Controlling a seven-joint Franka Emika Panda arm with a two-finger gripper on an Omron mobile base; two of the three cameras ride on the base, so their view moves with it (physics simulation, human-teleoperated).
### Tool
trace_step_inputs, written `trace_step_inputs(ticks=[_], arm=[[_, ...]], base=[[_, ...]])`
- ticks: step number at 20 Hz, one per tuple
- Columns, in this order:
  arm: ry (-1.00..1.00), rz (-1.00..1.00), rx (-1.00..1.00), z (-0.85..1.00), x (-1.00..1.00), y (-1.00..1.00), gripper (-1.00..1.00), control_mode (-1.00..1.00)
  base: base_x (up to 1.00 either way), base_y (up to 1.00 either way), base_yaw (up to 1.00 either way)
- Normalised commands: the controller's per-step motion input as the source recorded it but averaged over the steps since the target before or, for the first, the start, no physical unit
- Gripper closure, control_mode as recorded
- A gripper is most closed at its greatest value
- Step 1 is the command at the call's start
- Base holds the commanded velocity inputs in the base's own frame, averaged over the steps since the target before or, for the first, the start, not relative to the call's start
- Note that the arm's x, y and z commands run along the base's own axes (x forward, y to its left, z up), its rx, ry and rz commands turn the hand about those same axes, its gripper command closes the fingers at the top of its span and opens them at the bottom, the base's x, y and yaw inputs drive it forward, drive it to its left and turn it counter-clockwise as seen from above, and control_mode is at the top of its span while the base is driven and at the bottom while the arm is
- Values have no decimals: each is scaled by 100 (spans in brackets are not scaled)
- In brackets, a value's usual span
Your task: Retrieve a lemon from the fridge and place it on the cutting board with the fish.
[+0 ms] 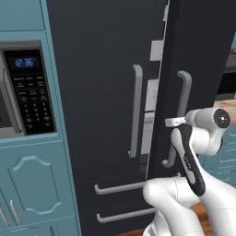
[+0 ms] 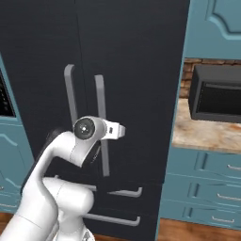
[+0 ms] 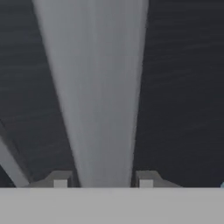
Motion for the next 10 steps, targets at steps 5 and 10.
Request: trace_step_inputs(ticks=[5, 10], arm=[[-1, 0, 28, 25, -92, -94, 100, -100], [1, 0, 18, 12, -97, -89, 100, -100]], base=[[0, 0, 0], [0, 0, 0]])
